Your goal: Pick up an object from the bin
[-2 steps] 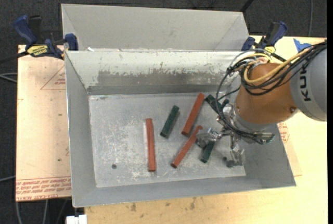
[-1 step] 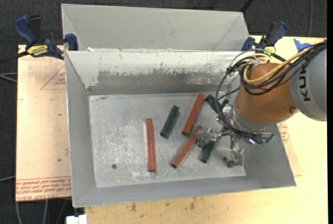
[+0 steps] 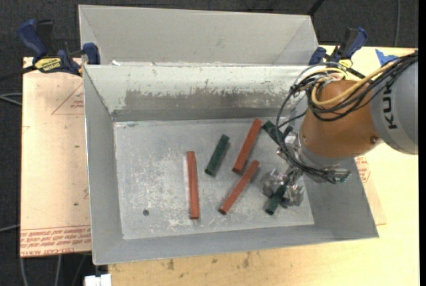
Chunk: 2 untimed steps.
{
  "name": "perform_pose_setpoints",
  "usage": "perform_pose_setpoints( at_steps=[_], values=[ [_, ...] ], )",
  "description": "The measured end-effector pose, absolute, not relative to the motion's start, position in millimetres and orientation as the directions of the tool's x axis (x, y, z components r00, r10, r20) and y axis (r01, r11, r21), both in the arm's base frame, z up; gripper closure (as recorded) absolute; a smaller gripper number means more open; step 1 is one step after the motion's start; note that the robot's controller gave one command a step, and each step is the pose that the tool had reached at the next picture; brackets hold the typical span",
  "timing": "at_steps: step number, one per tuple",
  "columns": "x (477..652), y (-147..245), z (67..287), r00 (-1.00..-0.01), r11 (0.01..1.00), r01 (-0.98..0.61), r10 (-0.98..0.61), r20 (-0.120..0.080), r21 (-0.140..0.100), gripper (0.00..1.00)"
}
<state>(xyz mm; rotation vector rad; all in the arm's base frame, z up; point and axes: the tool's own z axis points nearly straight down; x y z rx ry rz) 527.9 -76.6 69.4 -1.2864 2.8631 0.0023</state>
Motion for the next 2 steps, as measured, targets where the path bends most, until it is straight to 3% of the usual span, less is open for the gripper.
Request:
perform_pose_setpoints(
  at_steps=[2],
  values=[
    [531.3, -74.8, 151.6, -0.668, 0.668, -0.744, -0.744, -0.005, -0.004, 1.00]
  ],
)
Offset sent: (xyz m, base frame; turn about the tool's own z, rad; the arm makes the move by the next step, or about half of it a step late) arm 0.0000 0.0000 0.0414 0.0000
